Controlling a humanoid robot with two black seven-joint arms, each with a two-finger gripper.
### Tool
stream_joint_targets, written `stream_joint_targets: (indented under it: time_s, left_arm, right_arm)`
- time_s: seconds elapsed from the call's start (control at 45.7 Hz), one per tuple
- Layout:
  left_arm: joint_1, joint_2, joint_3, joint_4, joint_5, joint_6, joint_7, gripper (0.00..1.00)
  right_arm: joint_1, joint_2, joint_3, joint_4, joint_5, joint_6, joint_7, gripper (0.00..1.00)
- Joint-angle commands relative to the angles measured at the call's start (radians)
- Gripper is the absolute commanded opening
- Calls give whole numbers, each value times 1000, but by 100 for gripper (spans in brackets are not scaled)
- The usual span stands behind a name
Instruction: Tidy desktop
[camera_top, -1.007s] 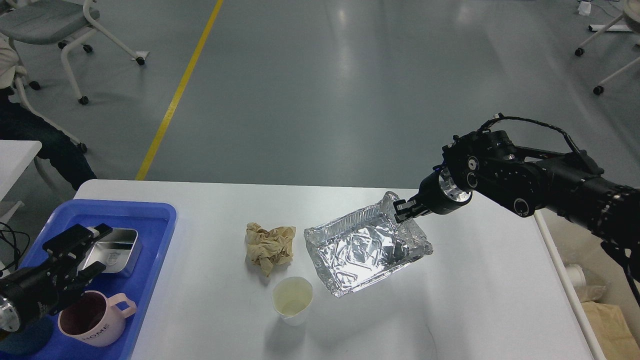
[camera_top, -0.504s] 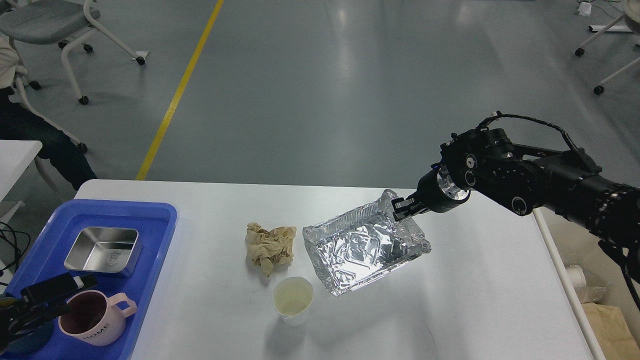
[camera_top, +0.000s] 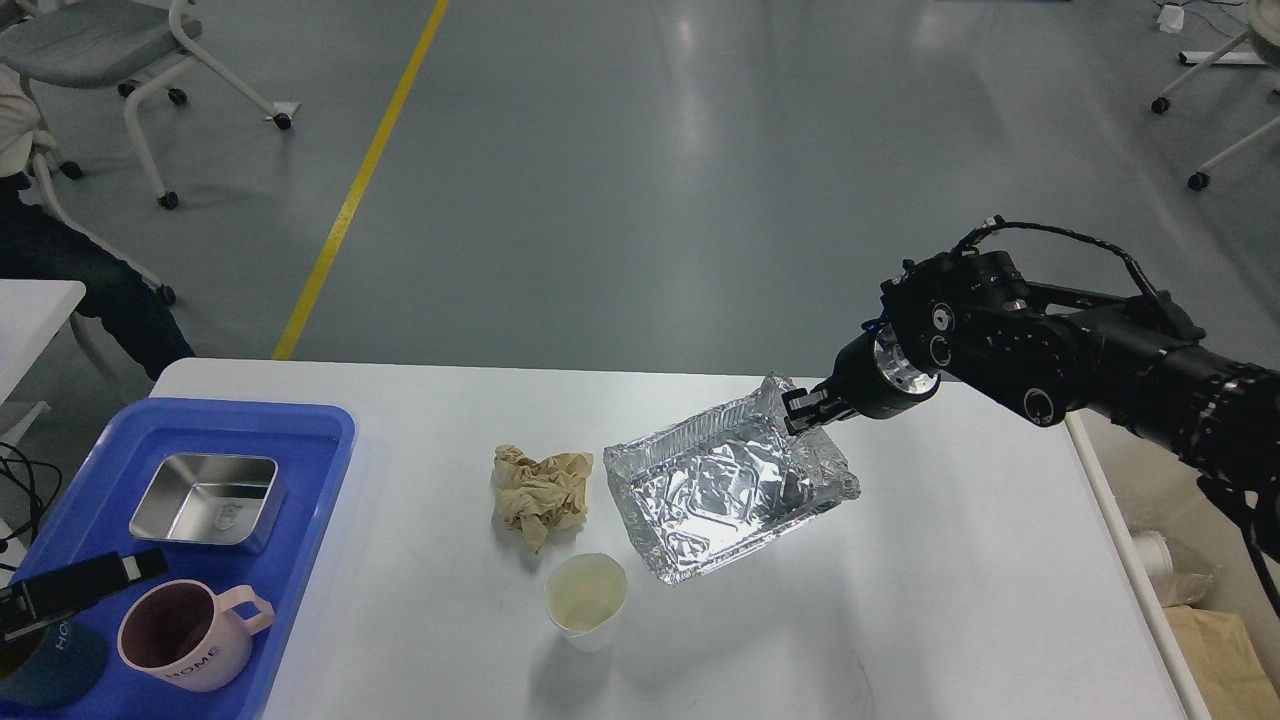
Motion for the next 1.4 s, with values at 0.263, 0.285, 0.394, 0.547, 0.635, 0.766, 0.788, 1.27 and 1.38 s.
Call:
stream_joint_targets:
  time_s: [0.263,0.285,0.394,0.547,0.635,0.766,0.788,1.27,1.38]
  left_arm:
    - [-188,-320,7,41,105,-108,132,96]
    - [-189,-341,7,52,114,-108,144,96]
    - [-214,-448,26,98,143,-109,169,96]
    - [-306,-559,151,128,145,-103,170,96]
    - [-344,-623,199,162,143,-100,169,96]
    - [-385,-720,242,242,143,-103,169,96]
    - [-395,-732,253,248,143,-103,169,96]
    - [-477,-921,406,366,143,-103,169,75]
    - [-491,-927,426,369,143,-105,166,61]
  right_arm:
    - [0,8,1,0,0,-2,0,0]
    - [0,8,1,0,0,-2,0,0]
    - [0,9,1,0,0,-2,0,0]
    - [-1,9,3,2,0,-9,0,0]
    - [-1,9,3,2,0,-12,0,0]
    - [-1,9,1,2,0,-14,0,0]
    - [-1,9,3,2,0,-14,0,0]
    - [-6,11,3,2,2,-26,0,0]
    - [-7,11,4,2,2,-31,0,0]
